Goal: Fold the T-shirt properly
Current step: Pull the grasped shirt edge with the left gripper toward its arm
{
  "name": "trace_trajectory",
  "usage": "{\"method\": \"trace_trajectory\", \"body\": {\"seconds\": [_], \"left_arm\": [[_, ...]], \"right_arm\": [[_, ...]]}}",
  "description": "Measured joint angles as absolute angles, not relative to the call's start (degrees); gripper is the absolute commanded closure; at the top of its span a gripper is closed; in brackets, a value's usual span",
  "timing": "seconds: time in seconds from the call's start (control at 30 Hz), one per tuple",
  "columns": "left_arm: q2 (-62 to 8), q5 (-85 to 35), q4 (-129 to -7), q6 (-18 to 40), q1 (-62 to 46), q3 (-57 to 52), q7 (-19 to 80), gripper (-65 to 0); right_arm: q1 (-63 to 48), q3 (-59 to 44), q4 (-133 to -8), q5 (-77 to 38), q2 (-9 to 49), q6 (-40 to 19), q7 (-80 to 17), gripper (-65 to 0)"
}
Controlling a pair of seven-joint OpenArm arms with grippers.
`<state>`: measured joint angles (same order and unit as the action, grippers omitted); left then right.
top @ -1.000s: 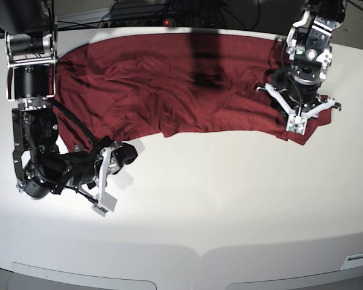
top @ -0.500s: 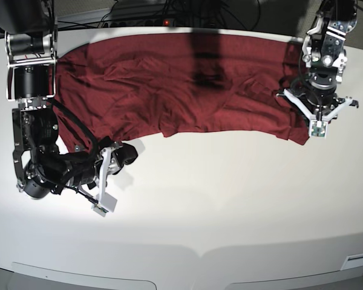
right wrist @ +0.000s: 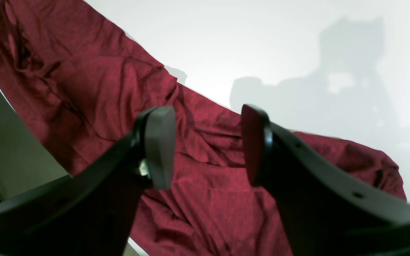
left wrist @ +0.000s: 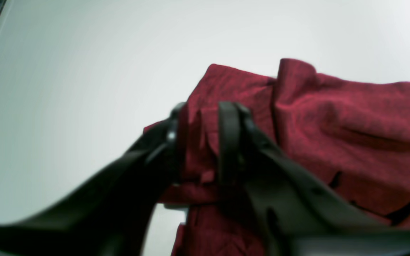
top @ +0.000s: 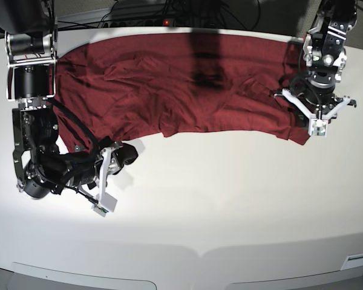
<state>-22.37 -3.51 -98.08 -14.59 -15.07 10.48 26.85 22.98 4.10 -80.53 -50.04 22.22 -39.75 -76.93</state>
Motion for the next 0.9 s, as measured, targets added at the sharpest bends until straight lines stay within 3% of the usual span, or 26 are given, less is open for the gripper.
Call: {"method": "trace_trajectory", "body": {"seconds": [0.07,0.2,0.37,0.53,0.6,0.73,0.9], "left_arm": [[-22.3,-3.5,-96.8,-14.6,-14.7,10.5,26.7,-22.1],[-22.4,-4.9,-95.3,-14.3,-13.6,10.5,26.7,-22.1],[-21.1,-7.0,-92.6,-9.2,-12.8,10.5,26.3,-22.1],[-20.3,-6.5,-91.2,-9.2,-12.6,10.5,26.6,-21.6],[-20.3,-6.5,-91.2,-9.2,-12.5,10.5,26.6,-18.2],[-20.3,-6.5,-91.2,-9.2,-12.5,10.5,27.2,0.0],[-20.3,-5.5,-91.2,-13.1,-12.5,10.5,27.2,0.0]], "right_arm": [[23.0,4.1,-80.5,-50.0,22.2,-39.7,-76.9,-29.9],[23.0,4.1,-80.5,-50.1,22.2,-39.7,-76.9,-29.9],[23.0,4.1,-80.5,-50.1,22.2,-39.7,-76.8,-29.9],[23.0,4.1,-80.5,-50.1,22.2,-39.7,-76.8,-29.9],[23.0,4.1,-80.5,-50.1,22.2,-39.7,-76.8,-29.9],[23.0,4.1,-80.5,-50.1,22.2,-39.7,-76.8,-29.9],[23.0,4.1,-80.5,-50.1,22.2,-39.7,-76.8,-29.9]]}}
